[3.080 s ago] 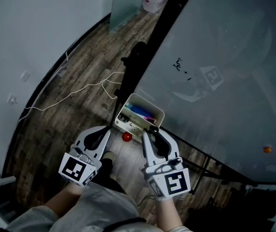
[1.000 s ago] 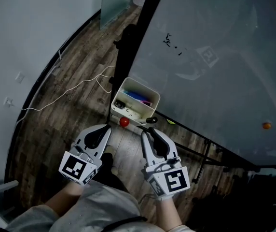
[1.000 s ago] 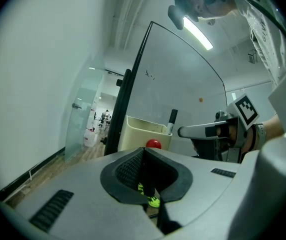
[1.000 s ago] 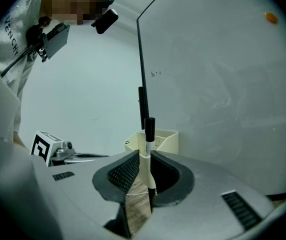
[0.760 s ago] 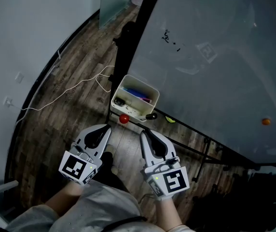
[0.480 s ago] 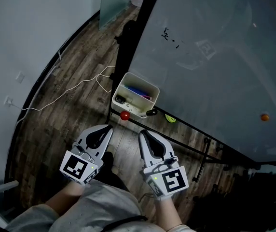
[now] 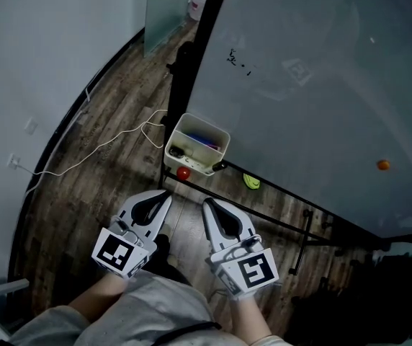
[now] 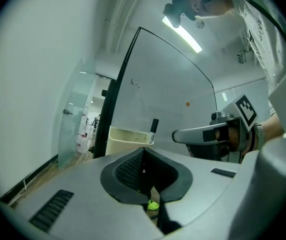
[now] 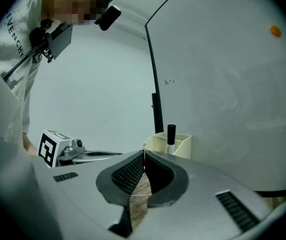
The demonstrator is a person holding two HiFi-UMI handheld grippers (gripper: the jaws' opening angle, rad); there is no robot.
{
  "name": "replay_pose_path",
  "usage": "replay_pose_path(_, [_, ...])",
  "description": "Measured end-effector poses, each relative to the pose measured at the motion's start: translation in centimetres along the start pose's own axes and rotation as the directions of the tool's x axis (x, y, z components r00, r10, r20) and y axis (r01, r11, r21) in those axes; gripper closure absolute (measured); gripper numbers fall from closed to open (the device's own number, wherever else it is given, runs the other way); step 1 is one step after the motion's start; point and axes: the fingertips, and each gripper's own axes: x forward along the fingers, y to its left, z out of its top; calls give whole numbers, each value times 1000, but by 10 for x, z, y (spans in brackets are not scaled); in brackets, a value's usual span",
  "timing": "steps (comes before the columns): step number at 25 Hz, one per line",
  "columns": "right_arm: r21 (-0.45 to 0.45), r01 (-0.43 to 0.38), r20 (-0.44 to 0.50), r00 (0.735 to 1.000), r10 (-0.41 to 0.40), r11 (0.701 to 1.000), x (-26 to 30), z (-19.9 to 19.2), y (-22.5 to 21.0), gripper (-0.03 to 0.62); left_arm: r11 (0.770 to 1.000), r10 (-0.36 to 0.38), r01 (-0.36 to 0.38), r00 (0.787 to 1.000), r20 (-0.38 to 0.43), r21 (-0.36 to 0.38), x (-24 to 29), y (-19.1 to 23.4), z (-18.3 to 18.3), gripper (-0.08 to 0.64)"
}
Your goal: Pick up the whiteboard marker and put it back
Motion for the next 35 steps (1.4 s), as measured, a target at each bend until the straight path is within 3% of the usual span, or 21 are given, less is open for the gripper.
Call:
replay_pose_path(12, [-16, -6, 29, 1000, 7, 1000, -16, 10, 14, 572, 999, -49, 49, 998, 26, 12, -4, -26, 18, 545])
replay_pose_path(18, [-5, -9, 46, 999, 9, 1000, -24, 18, 22, 572, 997, -63, 65, 997, 51, -37, -11, -36, 32, 545])
replay_pose_path(35, [-8, -9, 48, 999, 10, 1000, -60, 8, 55, 572, 986, -162, 164, 986, 48, -22, -30, -85, 25, 545])
